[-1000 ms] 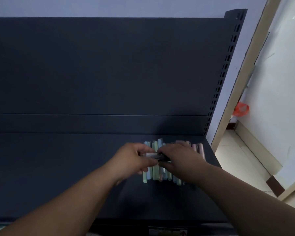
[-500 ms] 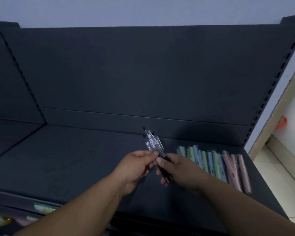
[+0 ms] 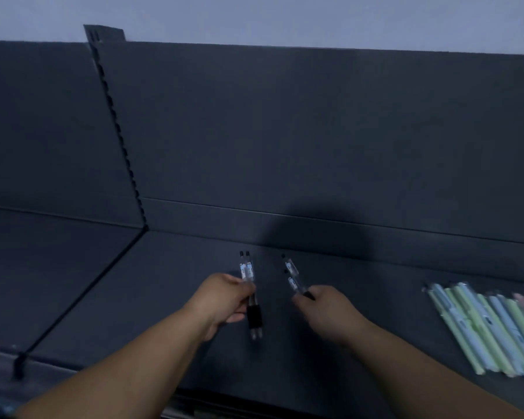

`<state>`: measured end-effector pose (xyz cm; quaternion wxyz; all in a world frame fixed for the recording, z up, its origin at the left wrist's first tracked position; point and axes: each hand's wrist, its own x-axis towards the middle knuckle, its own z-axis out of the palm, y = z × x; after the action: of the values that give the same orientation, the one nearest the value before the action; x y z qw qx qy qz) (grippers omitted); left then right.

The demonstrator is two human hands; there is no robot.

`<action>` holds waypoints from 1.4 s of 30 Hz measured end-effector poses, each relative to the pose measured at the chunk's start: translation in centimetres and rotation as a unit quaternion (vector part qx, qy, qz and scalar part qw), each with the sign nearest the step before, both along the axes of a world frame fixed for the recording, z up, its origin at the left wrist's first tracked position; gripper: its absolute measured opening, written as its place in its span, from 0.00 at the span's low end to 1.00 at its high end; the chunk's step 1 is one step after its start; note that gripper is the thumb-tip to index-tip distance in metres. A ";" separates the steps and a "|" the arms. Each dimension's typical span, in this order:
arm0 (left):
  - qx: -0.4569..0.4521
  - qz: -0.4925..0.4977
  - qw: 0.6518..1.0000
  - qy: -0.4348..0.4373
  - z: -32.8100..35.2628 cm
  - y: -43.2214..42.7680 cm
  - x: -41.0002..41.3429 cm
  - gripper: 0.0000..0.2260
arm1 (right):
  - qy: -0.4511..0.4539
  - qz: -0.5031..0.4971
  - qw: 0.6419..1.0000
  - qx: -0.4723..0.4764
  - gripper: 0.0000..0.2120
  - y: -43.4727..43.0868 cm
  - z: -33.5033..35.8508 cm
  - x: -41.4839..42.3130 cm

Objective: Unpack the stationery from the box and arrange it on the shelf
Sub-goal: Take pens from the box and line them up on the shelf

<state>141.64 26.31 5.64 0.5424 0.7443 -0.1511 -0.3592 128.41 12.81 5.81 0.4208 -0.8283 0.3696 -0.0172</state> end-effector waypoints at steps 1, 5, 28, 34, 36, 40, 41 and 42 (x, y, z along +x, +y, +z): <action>0.019 -0.017 1.000 -0.010 -0.4 0.4 1.2 0.05 | 0.014 0.004 0.999 -0.030 0.13 0.6 -0.2 1.0; 0.086 -0.093 0.988 -0.091 -1.9 -0.6 3.8 0.08 | 0.052 -0.032 0.993 -0.096 0.10 1.5 -1.2 2.6; 0.120 -0.198 0.919 -0.319 -3.2 -6.5 -2.6 0.19 | 0.063 0.010 0.985 -0.158 0.24 -2.9 -1.4 -5.9; 0.095 -0.273 0.925 -0.247 -3.4 -5.0 -3.0 0.34 | 0.024 0.102 0.987 -0.124 0.42 -3.0 -1.5 -6.2; 0.091 -0.301 0.916 -0.248 -3.2 -5.0 -3.6 0.39 | 0.006 0.104 0.986 -0.130 0.40 -3.2 -1.6 -6.0; 0.080 -0.320 0.913 -0.238 -3.0 -5.2 -4.6 0.41 | -0.021 0.117 0.985 -0.127 0.36 -3.9 -2.0 -5.9; 0.078 -0.325 0.911 -0.241 -3.1 -5.2 -4.7 0.41 | -0.024 0.122 0.985 -0.121 0.37 -4.1 -2.2 -5.9; 0.077 -0.327 0.909 -0.248 -3.1 -5.2 -4.9 0.41 | -0.026 0.130 0.985 -0.113 0.39 -4.3 -2.2 -6.0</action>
<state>136.75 21.13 2.53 0.2803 0.7576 -0.4877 -0.3311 122.41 8.49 3.57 0.3324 -0.9109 0.2430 -0.0258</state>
